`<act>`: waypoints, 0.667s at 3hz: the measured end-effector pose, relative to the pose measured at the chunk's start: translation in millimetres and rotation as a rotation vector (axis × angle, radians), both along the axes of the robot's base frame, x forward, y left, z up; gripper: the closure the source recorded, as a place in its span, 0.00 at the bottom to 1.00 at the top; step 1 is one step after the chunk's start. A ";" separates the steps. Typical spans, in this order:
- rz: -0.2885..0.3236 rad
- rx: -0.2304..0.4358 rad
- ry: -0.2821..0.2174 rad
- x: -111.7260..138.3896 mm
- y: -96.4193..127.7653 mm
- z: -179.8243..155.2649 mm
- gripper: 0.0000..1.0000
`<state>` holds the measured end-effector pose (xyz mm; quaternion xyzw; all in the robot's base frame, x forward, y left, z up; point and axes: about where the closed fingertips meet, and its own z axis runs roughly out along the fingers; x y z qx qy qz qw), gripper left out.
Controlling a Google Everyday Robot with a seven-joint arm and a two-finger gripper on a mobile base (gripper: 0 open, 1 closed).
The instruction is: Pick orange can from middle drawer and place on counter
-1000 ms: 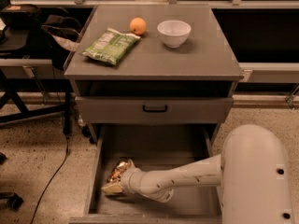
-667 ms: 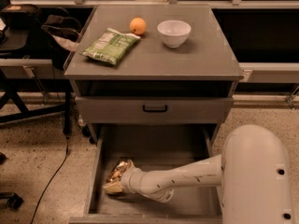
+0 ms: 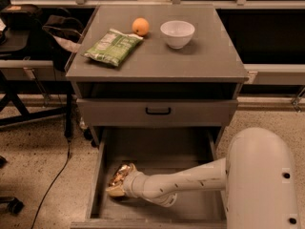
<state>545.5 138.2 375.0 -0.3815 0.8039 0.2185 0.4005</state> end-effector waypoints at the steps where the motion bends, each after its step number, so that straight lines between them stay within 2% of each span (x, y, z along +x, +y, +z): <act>1: 0.000 0.000 0.000 0.0 0.0 0.1 1.00; 2: 0.011 0.026 -0.018 -2.0 1.5 12.7 1.00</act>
Offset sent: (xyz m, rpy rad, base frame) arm -0.0043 0.0010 0.0304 0.0595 -0.0431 0.0221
